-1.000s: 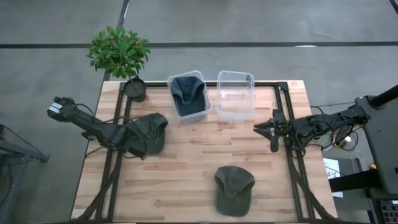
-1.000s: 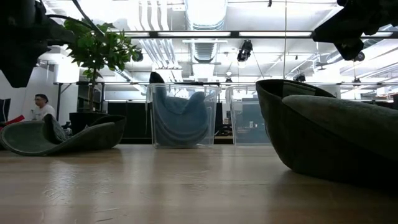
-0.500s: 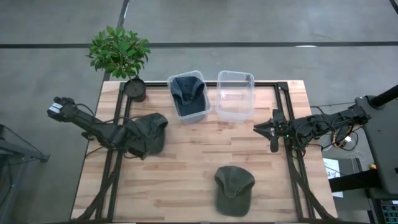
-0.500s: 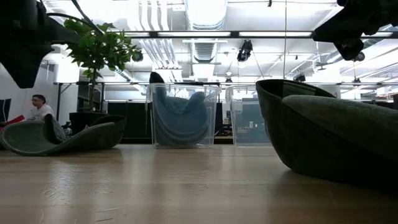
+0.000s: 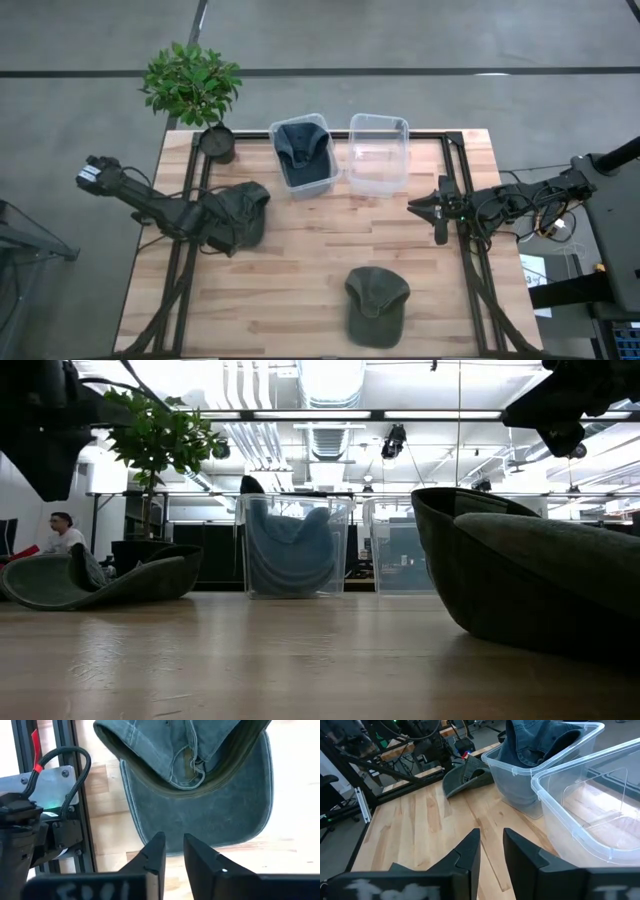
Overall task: Pick & Place hat
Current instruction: Put the top black cap into the right transparent bin
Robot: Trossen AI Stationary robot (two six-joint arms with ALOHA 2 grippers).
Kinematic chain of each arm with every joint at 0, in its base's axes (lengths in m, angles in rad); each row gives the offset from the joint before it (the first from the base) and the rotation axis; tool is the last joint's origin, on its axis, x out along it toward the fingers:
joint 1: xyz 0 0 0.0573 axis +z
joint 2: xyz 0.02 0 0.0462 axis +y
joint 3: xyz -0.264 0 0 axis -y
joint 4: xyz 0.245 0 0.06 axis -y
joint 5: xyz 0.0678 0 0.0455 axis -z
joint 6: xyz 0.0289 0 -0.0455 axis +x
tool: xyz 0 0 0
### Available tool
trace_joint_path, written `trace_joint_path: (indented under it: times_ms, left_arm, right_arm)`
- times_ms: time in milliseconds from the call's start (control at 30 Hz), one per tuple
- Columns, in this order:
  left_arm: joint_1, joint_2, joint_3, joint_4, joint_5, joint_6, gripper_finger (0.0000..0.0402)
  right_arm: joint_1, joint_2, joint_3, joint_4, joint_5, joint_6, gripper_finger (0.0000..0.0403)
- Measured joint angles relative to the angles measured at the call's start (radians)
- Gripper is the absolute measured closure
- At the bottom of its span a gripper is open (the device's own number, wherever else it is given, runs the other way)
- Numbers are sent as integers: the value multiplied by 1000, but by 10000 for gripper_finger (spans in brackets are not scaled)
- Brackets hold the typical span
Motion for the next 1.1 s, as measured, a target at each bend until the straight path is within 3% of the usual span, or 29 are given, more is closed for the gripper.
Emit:
trace_joint_path:
  times_ms: [467,833,1100]
  left_arm:
    - [3,0,-27,4,-16,-13,190]
    - [14,0,-188,80,2,-185,184]
    - [60,11,-192,93,-11,-206,184]
  right_arm:
    - [0,0,0,0,0,-3,327]
    - [0,0,0,0,0,-3,326]
    - [0,0,0,0,0,0,334]
